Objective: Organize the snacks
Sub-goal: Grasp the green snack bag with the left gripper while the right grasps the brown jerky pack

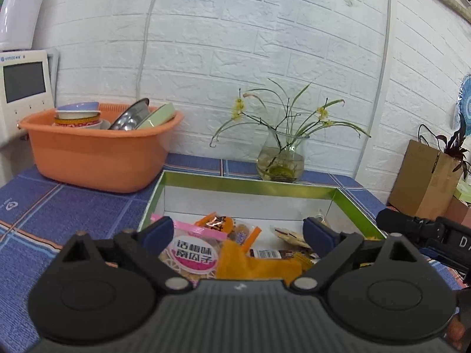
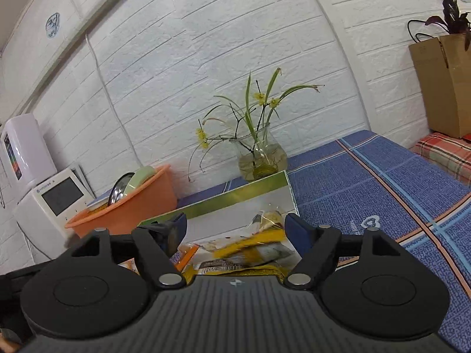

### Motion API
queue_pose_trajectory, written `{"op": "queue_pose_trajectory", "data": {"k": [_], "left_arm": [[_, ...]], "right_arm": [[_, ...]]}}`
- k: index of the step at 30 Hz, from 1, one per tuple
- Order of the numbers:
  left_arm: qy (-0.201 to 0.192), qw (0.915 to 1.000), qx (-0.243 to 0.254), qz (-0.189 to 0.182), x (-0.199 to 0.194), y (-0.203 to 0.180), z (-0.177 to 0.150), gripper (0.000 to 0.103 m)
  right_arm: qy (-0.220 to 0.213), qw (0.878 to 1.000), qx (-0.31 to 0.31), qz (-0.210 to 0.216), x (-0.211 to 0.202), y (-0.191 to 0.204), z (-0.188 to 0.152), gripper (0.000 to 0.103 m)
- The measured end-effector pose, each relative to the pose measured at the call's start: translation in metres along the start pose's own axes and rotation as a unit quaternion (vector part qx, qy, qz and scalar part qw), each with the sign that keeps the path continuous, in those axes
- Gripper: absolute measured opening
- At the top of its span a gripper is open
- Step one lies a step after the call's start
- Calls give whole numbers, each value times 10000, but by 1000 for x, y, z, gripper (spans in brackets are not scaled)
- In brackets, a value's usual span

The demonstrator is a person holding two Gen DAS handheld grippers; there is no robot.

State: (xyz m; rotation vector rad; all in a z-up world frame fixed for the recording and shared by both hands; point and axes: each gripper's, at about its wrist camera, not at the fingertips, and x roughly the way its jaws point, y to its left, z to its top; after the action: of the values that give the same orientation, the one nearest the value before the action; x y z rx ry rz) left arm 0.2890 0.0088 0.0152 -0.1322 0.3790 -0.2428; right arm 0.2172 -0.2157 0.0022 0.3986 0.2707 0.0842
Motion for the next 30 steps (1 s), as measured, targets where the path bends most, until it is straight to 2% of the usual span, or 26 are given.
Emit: {"op": "queue_pose_trajectory", "data": {"k": [4, 8, 11, 14, 16, 18, 20, 22, 24, 26, 28, 30], "left_arm": [[-17, 9999, 115, 106, -16, 4, 6, 96], [182, 9978, 547, 342, -33, 1, -1, 99], [393, 9942, 871, 488, -49, 0, -17, 99], [570, 9931, 864, 544, -67, 4, -43, 99], [741, 9940, 684, 429, -75, 8, -60, 99], [966, 9924, 691, 310, -73, 7, -72, 99], [1117, 9895, 842, 352, -67, 4, -81, 98], [1263, 9877, 852, 346, -60, 6, -87, 97], [1457, 9860, 760, 275, -53, 10, -95, 89], [1343, 9875, 777, 280, -56, 12, -98, 86], [1326, 9884, 709, 193, -59, 14, -97, 73], [1283, 9889, 703, 238, -63, 18, -96, 57]], "right_arm": [[2, 9998, -141, 164, -12, 5, 11, 103], [311, 9958, -54, 855, -24, 11, 24, 103], [1114, 9814, 126, 1558, -23, 20, 30, 103], [2096, 9579, 424, 1915, -12, 33, 22, 103], [2557, 9433, 531, 2049, -3, 42, 11, 103], [2984, 9346, 472, 1878, 5, 52, -3, 103], [3377, 9297, 210, 1458, 11, 65, -16, 103], [3559, 9275, -125, 1135, 12, 76, -28, 103], [3439, 9320, -488, 1033, 8, 85, -38, 103], [3329, 9356, -786, 879, 8, 93, -45, 103], [3241, 9382, -902, 809, 9, 98, -51, 103], [3200, 9399, -871, 815, 12, 99, -57, 103]]}}
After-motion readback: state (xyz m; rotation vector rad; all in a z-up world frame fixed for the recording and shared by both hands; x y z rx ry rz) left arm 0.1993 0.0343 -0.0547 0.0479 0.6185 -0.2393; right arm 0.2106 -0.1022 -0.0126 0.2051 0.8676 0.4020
